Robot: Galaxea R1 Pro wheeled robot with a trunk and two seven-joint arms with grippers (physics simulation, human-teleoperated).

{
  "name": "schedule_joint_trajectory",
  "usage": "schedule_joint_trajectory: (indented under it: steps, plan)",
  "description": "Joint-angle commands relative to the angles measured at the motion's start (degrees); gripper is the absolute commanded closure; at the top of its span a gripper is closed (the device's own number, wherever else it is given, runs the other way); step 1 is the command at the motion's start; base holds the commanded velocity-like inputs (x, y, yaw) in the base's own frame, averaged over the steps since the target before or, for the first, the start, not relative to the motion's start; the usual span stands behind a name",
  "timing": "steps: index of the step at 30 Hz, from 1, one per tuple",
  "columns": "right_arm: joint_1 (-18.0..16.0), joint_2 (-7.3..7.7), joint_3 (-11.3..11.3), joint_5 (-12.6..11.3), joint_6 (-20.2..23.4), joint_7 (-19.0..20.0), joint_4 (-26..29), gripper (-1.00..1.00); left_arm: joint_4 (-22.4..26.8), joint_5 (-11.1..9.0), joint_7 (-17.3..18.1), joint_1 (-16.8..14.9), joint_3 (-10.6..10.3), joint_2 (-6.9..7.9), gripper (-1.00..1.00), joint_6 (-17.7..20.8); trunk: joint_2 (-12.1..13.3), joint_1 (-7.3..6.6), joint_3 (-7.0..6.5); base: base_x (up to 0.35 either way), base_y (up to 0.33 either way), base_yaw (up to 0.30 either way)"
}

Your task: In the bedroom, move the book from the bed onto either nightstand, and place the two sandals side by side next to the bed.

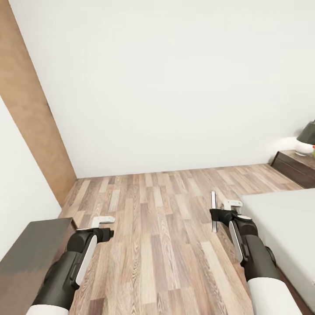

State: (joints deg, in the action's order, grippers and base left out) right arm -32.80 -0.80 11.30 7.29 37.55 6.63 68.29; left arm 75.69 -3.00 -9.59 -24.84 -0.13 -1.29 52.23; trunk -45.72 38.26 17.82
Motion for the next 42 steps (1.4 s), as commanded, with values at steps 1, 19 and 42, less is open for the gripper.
schedule_joint_trajectory:
  steps: [1, 19, 42]
  plan:
    - [-0.07, -0.07, 0.13, 0.59, 0.24, 0.56, 0.08, 1.00, 0.07, -0.34, -0.37, -0.03, 0.00, 0.02, -1.00, 0.24, -0.06, 0.04, 0.07, 0.338, 0.000, -0.275]
    - [-0.07, -0.15, 0.01, 0.53, 1.91, 0.58, 5.24, 1.00, -1.24, -0.16, -0.37, -0.03, 0.30, 0.07, -1.00, 0.21, -0.06, 0.04, -0.07, 0.337, 0.017, -0.283]
    - [-0.07, -0.12, -0.36, 1.52, 3.41, 0.51, 5.71, 1.00, -1.20, -0.09, -0.32, -0.03, 0.30, 0.04, -1.00, 0.24, -0.06, 0.04, -0.18, 0.304, 0.196, -0.066]
